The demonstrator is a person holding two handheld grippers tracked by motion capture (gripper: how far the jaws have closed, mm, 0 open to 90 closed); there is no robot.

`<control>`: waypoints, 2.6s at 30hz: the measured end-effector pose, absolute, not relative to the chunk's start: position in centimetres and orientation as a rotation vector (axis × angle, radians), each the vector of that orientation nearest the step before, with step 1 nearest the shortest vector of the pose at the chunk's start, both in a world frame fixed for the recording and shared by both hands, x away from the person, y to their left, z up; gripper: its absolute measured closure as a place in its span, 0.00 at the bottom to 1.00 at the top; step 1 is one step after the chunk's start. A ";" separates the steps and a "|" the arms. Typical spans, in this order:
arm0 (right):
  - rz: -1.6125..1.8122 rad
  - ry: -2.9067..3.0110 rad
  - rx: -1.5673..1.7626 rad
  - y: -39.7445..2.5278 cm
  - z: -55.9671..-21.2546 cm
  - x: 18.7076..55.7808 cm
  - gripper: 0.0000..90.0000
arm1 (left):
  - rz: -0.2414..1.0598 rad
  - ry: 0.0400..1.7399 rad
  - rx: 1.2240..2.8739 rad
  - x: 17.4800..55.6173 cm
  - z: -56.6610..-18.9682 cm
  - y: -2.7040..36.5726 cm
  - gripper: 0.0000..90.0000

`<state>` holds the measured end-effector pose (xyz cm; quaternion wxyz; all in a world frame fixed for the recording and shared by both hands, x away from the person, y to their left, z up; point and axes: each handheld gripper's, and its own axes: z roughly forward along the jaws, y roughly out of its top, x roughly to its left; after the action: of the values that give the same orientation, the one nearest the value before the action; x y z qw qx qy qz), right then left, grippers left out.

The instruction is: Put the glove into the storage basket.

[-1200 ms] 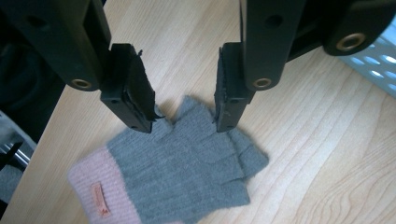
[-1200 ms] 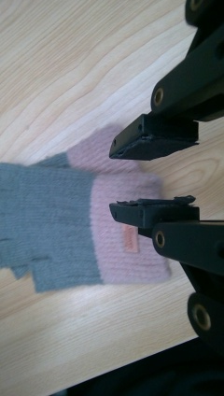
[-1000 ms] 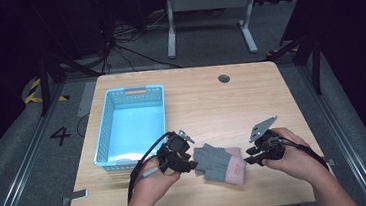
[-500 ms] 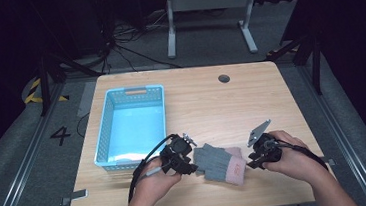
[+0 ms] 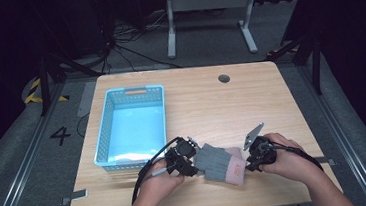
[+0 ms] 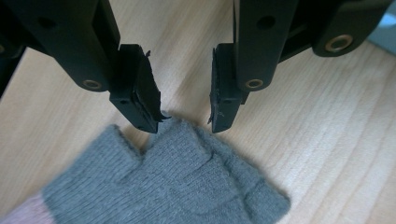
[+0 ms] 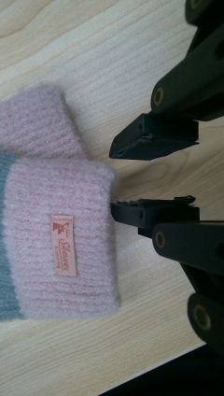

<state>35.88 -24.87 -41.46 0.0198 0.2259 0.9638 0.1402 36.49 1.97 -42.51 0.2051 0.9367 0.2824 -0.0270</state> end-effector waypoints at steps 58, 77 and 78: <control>0.629 2.832 0.713 -24.4 -37.9 35.6 0.98 | 0.042 0.749 2.565 33.5 -38.8 1.4 0.96; 0.690 2.753 0.784 -24.9 -38.7 36.9 0.99 | -0.004 0.730 2.607 33.5 -39.7 0.6 0.96; 0.690 2.759 0.785 -24.9 -38.9 37.0 0.99 | -0.007 0.732 2.611 33.6 -39.8 0.6 0.96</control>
<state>36.98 -24.90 -38.91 0.0953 0.2647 0.9309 0.2329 33.57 0.59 -39.80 0.2134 0.9407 0.2637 -0.0025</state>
